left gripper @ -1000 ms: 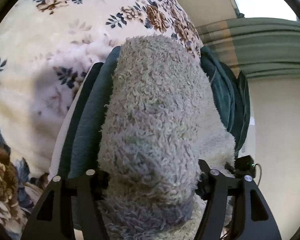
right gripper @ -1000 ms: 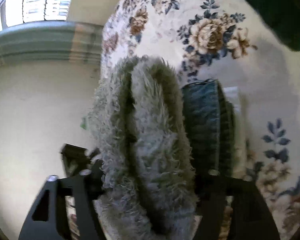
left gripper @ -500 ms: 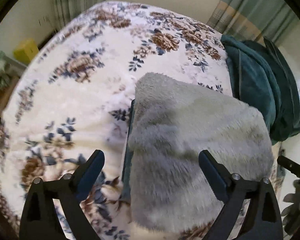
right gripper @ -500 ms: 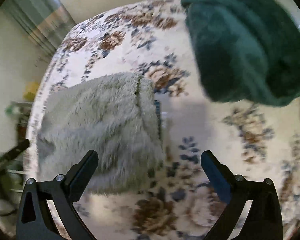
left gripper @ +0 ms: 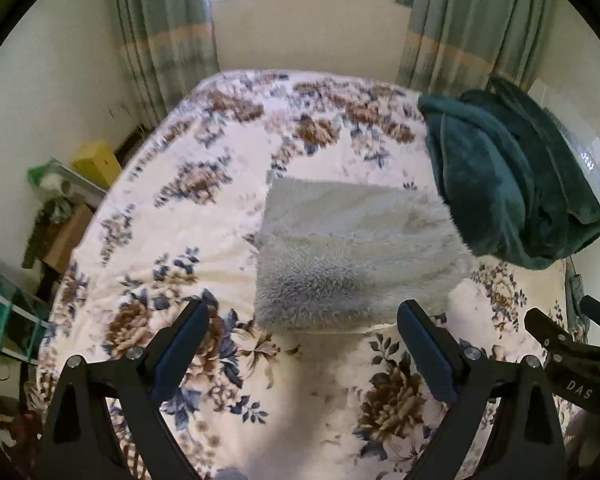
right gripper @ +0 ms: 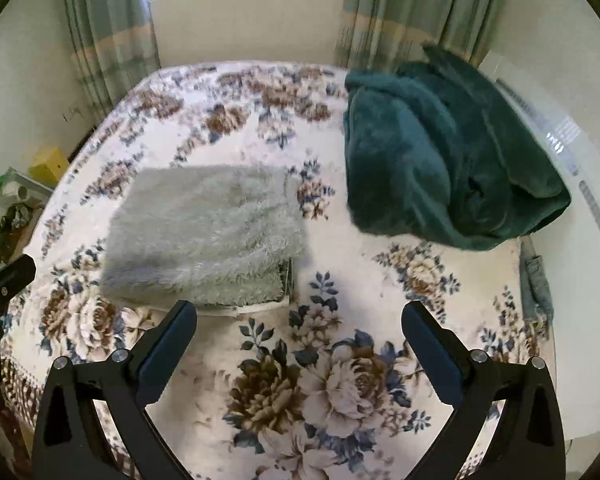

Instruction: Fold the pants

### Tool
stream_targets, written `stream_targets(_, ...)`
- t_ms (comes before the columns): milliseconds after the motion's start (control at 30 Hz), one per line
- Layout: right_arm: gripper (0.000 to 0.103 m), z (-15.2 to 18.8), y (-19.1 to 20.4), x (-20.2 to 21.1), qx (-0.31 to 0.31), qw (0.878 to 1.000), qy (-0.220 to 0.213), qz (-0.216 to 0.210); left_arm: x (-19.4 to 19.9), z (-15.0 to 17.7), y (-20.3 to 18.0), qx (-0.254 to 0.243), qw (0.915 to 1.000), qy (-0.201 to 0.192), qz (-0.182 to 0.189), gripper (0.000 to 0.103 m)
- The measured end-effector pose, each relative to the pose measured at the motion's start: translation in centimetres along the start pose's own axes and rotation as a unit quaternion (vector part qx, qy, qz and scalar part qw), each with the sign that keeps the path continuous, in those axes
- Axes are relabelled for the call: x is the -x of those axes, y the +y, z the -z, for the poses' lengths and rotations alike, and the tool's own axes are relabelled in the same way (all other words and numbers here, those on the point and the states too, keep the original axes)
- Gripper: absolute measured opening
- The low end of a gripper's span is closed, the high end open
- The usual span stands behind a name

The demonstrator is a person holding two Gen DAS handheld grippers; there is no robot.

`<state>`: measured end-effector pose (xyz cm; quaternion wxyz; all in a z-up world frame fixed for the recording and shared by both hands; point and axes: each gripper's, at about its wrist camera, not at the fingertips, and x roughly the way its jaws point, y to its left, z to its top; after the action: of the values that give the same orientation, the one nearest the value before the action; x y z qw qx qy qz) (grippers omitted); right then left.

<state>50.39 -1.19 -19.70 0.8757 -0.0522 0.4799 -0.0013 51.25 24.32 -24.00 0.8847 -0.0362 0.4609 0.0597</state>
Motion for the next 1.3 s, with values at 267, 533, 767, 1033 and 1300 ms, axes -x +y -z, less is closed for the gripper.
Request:
stream_targets(267,0.103,3.9,-1.8,14.2,-0.003,0.997,-0.069,-0.016,11.5,3.0,-0.9,0.012,0.9975,-0.065,-0.025,0.096)
stream_targets(533,0.103,10.0,-4.1,26.4,-0.007,0.993,-0.112,-0.042,22.1,7.8,-1.9,0.010,0.9931,-0.112,-0.034,0.096)
stream_targets(767,0.103,14.1,-5.6,35.4,-0.006,0.989,-0.143,-0.037,28.3,10.9,-2.3,0.008,0.9896,-0.139,-0.035,0.096)
stream_targets(1033,0.103,17.0,-5.5,43.1,-0.013,0.986,-0.162,-0.045,33.1,13.2,-2.2,-0.007,0.9883,-0.152,-0.015,0.096)
stream_targets(1300,0.103,18.7,-4.8,47.7,-0.012,0.981,-0.187,-0.048,35.6,14.9,-1.2,-0.009,0.9855,-0.169,-0.020,0.096)
